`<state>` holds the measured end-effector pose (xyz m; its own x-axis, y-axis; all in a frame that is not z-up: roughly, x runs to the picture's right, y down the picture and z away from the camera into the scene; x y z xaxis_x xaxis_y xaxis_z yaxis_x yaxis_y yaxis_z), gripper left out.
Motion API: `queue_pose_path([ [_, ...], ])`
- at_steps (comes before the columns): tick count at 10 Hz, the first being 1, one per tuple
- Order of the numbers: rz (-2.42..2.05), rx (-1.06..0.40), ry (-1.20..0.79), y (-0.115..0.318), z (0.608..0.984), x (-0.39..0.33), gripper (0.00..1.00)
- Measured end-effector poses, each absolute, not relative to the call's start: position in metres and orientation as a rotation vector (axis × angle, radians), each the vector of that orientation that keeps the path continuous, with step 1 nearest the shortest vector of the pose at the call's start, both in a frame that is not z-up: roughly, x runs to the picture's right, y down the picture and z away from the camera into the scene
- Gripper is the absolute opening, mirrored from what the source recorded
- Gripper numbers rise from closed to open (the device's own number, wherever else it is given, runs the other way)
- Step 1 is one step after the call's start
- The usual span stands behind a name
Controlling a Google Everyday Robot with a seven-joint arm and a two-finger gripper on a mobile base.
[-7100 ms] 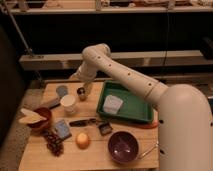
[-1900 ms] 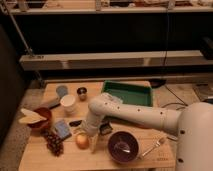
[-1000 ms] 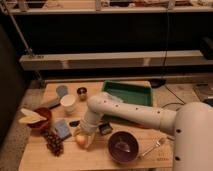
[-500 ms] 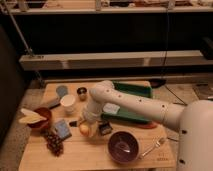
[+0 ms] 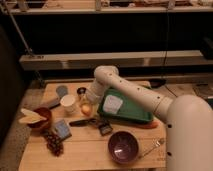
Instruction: Place apple in metal cup
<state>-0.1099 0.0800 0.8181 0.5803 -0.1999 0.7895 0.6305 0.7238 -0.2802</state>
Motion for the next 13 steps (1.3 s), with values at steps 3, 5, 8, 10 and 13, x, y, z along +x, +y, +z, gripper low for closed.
queue_pose_path([
  [3, -0.405, -0.499, -0.854, 0.039, 0.827, -0.109, 0.0],
  [5, -0.361, -0.485, -0.869, 0.033, 0.833, -0.117, 0.0],
  [8, -0.346, -0.463, -0.86, 0.011, 0.853, -0.14, 0.0],
  [10, -0.317, -0.454, -0.823, -0.01, 0.872, -0.145, 0.0],
  [13, -0.24, -0.465, -0.806, -0.019, 0.893, -0.145, 0.0],
])
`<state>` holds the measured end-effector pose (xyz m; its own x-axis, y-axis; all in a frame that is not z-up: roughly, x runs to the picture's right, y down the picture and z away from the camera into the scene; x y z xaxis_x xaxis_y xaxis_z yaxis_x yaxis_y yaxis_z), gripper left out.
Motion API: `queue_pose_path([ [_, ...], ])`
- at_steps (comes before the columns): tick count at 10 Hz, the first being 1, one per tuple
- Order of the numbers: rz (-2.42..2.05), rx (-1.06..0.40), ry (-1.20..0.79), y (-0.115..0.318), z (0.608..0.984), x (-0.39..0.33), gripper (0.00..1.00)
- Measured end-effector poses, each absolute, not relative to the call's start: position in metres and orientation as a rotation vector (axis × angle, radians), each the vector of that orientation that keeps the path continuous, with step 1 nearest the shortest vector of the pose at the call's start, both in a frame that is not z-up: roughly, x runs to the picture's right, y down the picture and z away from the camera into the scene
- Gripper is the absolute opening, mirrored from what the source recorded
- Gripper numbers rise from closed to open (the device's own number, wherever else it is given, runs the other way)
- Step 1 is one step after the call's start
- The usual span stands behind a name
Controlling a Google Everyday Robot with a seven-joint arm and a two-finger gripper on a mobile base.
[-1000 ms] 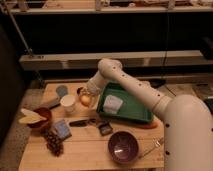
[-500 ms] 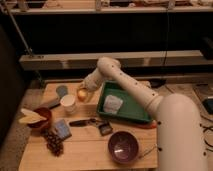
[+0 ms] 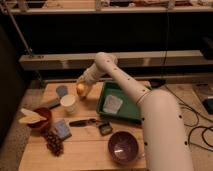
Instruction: Place apple in metal cup
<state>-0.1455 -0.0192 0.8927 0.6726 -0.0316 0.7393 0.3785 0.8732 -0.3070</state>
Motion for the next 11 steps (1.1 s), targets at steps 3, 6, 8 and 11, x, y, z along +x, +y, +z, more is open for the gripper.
queue_pose_path([
  [3, -0.213, -0.478, -0.804, -0.021, 0.906, -0.15, 0.0],
  [6, -0.239, -0.482, -0.8, -0.037, 0.911, -0.168, 0.0],
  [8, -0.245, -0.491, -0.806, -0.039, 0.913, -0.173, 0.0],
  [11, -0.231, -0.506, -0.806, -0.039, 0.92, -0.165, 0.0],
])
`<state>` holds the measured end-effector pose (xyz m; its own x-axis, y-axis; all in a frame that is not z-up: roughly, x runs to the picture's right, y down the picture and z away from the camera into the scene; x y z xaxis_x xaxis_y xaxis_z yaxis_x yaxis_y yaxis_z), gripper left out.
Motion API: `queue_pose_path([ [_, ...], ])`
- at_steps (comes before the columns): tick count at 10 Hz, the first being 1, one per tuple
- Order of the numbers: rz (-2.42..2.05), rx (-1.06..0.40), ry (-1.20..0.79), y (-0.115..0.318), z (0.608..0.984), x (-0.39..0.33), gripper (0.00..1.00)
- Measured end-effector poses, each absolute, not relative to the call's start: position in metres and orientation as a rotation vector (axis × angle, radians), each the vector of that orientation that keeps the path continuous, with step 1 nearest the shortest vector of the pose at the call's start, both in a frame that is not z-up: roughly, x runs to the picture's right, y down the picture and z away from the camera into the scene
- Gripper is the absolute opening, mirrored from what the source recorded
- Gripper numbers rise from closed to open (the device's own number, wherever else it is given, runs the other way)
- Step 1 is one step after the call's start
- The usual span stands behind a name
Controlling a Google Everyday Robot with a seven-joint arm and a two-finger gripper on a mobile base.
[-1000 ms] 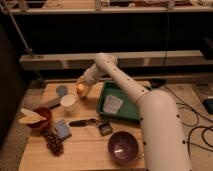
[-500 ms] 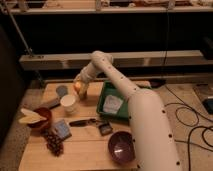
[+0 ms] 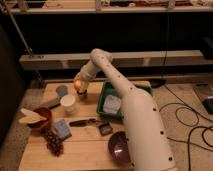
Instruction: Place apple in metal cup
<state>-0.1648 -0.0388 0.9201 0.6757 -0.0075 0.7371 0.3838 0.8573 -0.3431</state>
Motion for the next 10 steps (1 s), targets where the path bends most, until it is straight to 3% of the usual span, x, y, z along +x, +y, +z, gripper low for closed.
queue_pose_path([
  [6, -0.226, -0.523, -0.8, -0.039, 0.925, -0.153, 0.02],
  [10, -0.226, -0.535, -0.808, -0.039, 0.927, -0.154, 0.39],
])
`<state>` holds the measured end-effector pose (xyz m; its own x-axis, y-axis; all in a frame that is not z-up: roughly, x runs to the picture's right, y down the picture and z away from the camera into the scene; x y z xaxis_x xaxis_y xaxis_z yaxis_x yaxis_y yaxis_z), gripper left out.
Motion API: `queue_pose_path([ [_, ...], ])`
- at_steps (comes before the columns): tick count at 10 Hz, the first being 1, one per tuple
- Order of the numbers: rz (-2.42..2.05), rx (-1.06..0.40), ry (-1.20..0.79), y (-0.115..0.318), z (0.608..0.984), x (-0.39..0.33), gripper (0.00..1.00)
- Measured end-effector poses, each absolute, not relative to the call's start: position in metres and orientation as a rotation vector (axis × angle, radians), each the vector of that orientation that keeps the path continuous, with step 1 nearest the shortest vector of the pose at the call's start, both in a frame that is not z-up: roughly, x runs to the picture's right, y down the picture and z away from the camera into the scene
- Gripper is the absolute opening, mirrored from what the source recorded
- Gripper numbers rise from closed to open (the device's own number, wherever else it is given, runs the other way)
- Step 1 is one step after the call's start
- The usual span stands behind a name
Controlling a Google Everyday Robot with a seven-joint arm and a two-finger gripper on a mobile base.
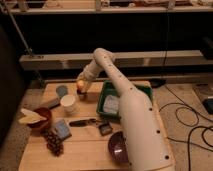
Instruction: Place apple in metal cup
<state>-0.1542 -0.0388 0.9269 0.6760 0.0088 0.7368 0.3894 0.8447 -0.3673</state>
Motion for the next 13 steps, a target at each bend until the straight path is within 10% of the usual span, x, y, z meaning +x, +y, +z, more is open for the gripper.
queue_pose_path([
  [5, -0.231, -0.553, -0.803, -0.037, 0.928, -0.159, 0.8],
  [13, -0.26, -0.538, -0.815, -0.046, 0.912, -0.16, 0.8],
])
